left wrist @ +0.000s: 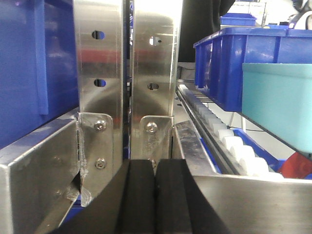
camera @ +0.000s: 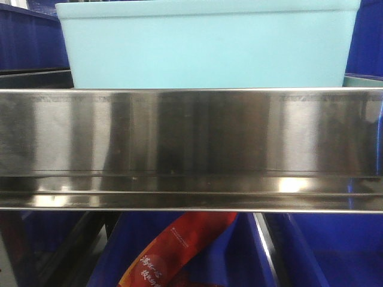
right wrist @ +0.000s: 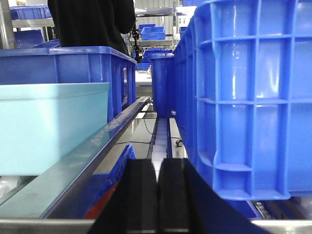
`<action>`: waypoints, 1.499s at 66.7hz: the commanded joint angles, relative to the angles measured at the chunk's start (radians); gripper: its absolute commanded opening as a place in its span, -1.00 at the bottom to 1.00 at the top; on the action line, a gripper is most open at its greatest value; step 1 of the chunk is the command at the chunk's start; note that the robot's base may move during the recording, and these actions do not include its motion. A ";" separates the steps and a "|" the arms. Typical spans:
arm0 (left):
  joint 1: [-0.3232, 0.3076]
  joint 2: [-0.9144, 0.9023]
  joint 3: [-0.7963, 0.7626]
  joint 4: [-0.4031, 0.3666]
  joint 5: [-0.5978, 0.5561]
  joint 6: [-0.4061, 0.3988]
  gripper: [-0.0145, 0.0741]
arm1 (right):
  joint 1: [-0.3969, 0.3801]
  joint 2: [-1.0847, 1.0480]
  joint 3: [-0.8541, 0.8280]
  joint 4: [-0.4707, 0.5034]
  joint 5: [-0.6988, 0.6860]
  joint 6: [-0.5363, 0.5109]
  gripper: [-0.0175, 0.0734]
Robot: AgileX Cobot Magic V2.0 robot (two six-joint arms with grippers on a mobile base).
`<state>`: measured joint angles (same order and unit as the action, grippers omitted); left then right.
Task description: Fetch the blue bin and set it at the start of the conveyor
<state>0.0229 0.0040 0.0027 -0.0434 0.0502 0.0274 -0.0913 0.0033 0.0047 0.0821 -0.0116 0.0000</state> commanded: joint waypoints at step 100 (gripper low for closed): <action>-0.005 0.284 -0.586 0.052 0.290 -0.004 0.02 | 0.003 0.253 -0.559 0.022 0.312 -0.008 0.22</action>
<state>0.0229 0.2161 -0.5246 0.0000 0.2914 0.0274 -0.0913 0.1874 -0.5135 0.1095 0.2914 0.0000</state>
